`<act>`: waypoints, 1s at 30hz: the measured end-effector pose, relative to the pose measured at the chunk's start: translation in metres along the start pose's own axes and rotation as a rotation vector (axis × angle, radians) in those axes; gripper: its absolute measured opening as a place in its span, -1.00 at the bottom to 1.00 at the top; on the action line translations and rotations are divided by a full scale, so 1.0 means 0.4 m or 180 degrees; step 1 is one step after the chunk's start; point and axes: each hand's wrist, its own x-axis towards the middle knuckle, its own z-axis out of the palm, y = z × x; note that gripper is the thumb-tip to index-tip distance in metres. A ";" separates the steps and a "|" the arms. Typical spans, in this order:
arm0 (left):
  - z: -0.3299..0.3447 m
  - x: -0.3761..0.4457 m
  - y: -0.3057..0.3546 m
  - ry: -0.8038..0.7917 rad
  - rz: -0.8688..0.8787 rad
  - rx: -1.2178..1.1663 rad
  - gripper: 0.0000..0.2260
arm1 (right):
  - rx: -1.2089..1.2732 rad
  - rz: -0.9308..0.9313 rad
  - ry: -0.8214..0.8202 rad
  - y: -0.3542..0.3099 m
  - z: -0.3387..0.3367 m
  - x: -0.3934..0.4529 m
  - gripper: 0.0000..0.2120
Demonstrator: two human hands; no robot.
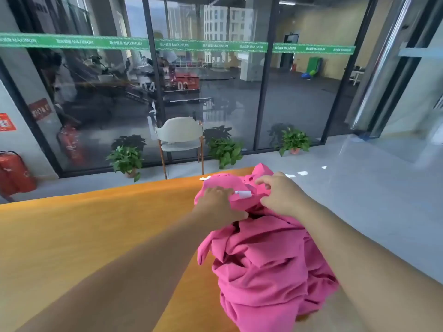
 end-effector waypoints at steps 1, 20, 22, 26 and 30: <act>0.009 0.008 0.001 -0.0050 -0.0041 0.0120 -0.54 | -0.0159 0.0020 -0.0078 0.011 0.014 0.010 -0.51; -0.368 -0.058 -0.039 0.1772 -0.0686 -0.2776 -0.75 | -0.0206 -0.0766 -0.0730 -0.116 0.091 0.082 0.03; -0.395 -0.084 -0.044 0.1775 -0.0658 -0.2838 -0.82 | -0.0461 -0.0705 -0.0953 -0.124 0.148 0.089 0.29; -0.440 -0.131 -0.065 0.1792 -0.0658 -0.3011 -0.79 | -0.1082 -0.0478 -0.0630 -0.179 0.234 0.060 0.05; -0.468 -0.197 -0.115 0.1747 -0.0711 -0.3133 -0.82 | -0.0804 -0.0403 0.0280 -0.208 0.275 0.060 -0.69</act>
